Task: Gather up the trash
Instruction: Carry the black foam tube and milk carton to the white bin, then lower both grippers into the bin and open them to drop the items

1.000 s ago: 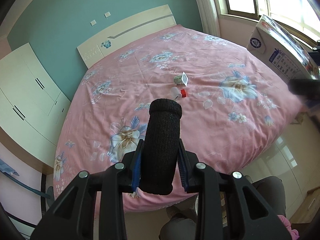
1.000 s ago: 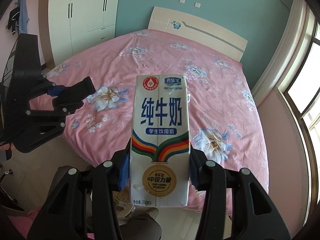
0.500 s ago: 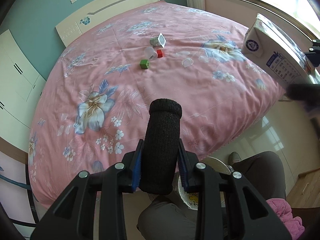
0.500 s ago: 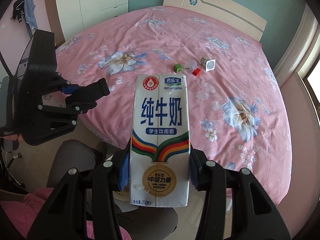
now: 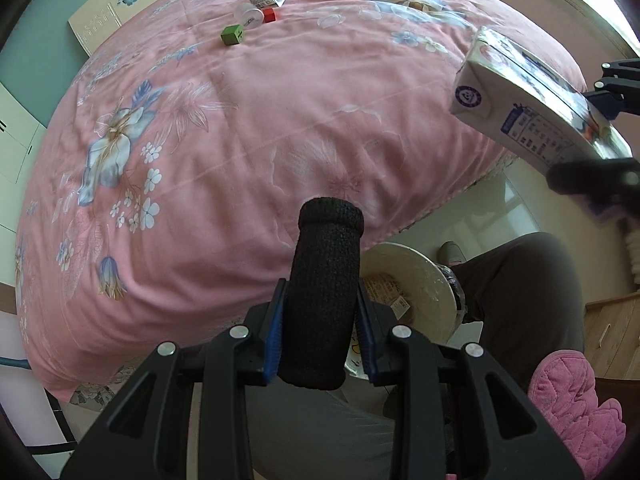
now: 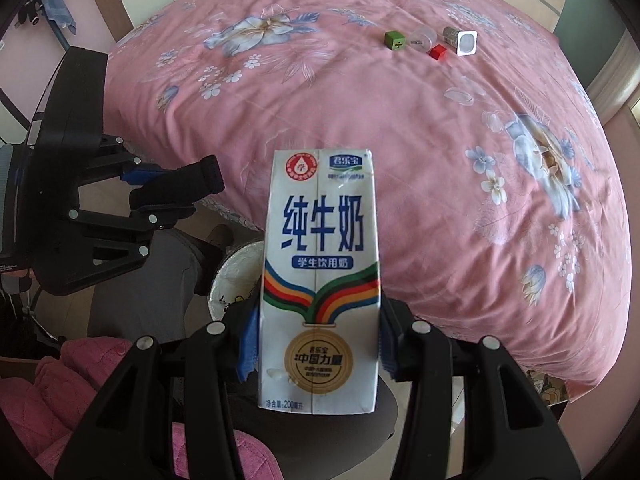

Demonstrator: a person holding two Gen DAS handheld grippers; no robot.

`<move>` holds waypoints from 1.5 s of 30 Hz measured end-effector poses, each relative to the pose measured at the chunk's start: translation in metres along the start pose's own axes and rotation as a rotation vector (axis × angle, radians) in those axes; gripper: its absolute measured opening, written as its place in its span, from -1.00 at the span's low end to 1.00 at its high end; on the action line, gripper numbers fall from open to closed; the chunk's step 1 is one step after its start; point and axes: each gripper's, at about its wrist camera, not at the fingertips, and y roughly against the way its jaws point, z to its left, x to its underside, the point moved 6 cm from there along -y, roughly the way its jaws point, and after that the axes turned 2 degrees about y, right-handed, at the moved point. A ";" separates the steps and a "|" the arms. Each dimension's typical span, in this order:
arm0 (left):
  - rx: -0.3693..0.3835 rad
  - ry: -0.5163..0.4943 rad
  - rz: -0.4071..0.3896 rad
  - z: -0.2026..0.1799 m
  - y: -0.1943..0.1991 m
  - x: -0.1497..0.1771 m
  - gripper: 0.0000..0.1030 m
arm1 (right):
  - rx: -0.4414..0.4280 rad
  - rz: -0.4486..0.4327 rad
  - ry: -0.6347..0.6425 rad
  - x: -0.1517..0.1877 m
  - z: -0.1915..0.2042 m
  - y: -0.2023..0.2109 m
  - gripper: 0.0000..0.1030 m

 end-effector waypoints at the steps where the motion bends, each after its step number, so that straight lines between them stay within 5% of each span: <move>1: 0.008 0.001 0.011 -0.002 -0.006 0.004 -0.34 | -0.010 0.009 -0.002 0.003 0.001 -0.007 -0.06; 15: 0.077 0.011 0.176 -0.023 -0.095 0.050 -0.34 | -0.115 0.173 -0.041 0.050 0.017 -0.109 -0.06; 45: 0.158 0.172 0.436 -0.029 -0.260 0.093 -0.35 | -0.297 0.495 -0.280 0.121 0.046 -0.318 -0.06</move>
